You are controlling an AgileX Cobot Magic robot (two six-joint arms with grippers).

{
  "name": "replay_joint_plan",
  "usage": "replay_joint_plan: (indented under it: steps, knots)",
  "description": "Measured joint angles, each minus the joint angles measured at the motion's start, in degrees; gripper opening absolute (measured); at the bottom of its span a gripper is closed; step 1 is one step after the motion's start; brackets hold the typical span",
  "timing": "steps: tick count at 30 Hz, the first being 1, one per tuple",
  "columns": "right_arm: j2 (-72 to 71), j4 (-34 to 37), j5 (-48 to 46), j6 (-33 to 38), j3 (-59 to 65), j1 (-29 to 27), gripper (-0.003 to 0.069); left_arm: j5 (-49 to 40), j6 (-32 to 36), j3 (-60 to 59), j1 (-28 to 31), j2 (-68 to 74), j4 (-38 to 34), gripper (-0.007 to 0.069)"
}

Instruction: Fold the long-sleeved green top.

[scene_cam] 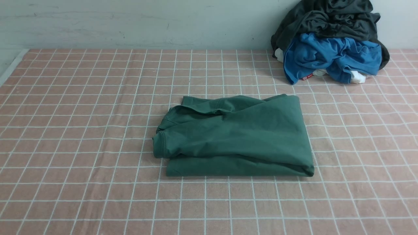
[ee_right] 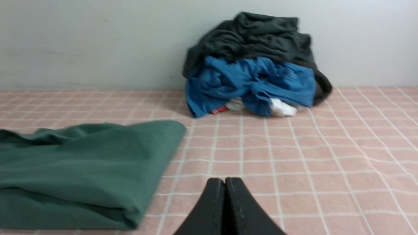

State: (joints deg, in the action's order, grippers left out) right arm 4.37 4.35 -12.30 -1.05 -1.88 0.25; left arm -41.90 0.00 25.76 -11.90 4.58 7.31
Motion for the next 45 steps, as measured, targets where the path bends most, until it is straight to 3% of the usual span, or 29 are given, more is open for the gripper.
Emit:
replay_joint_plan:
  steps: [7, 45]
  knots:
    - [-5.0, -6.9, -6.9, -7.4, 3.4, -4.4, -0.0014, -0.1, 0.0, 0.0, 0.0, -0.1, 0.0, -0.0003]
    - [-5.0, -7.2, -8.0, -7.8, 3.2, -4.4, -0.0014, -0.1, 0.0, 0.0, 0.0, -0.1, 0.0, -0.0003]
